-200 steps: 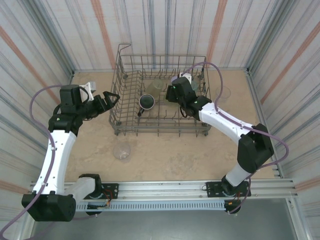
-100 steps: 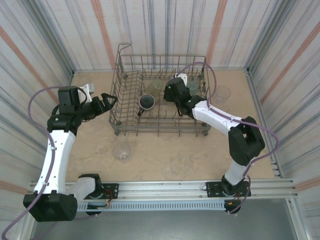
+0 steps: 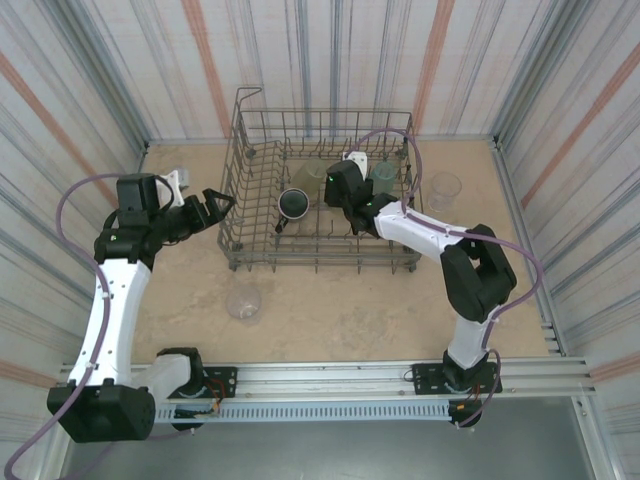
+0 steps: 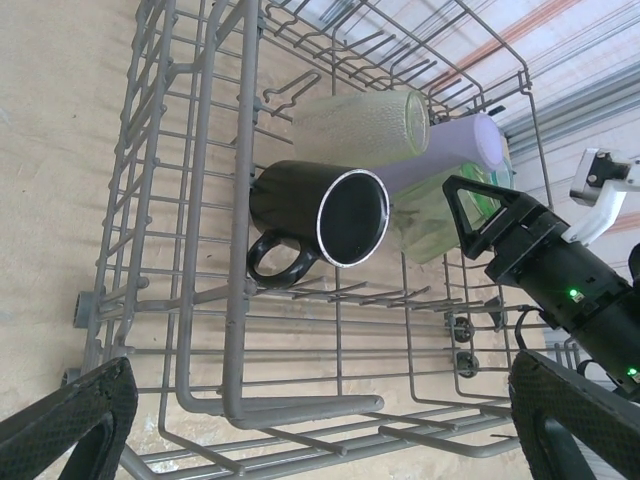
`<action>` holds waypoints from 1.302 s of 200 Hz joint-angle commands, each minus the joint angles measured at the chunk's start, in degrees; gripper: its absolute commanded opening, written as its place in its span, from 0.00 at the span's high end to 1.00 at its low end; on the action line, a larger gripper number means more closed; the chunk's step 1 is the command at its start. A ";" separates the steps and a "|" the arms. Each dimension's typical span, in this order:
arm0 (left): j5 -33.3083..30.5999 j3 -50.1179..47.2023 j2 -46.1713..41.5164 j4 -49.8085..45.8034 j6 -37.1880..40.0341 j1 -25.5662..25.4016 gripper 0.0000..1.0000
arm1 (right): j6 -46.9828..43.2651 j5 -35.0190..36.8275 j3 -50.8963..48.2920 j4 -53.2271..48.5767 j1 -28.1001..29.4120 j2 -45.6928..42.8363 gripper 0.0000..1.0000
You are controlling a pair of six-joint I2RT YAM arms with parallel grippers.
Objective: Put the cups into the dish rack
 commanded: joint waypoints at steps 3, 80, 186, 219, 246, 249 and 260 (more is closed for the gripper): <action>0.11 1.18 0.47 -1.63 2.08 0.66 0.01 | -0.97 2.54 1.00 2.66 0.52 1.50 0.55; 1.36 1.96 0.41 -2.86 2.49 0.96 0.01 | 1.90 5.76 -2.42 5.54 2.06 3.56 0.47; 2.52 -0.10 -1.77 -2.71 0.60 1.05 0.01 | 6.94 6.92 -1.00 -2.22 2.34 2.78 0.16; 1.95 -1.72 -3.15 -1.57 -0.81 1.09 0.01 | 7.42 6.19 -1.12 -4.71 2.29 1.42 0.06; 1.18 -2.14 -4.21 -1.63 -1.43 1.12 0.01 | 8.25 4.79 -1.48 -5.56 2.30 0.32 0.01; 1.14 -2.13 -4.32 -1.68 -1.47 1.12 0.01 | 8.35 4.63 -1.48 -5.73 2.29 0.15 0.01; 0.83 -2.04 -4.70 -1.99 -1.53 1.17 0.01 | 8.85 4.13 -1.30 -6.15 2.27 -0.38 0.01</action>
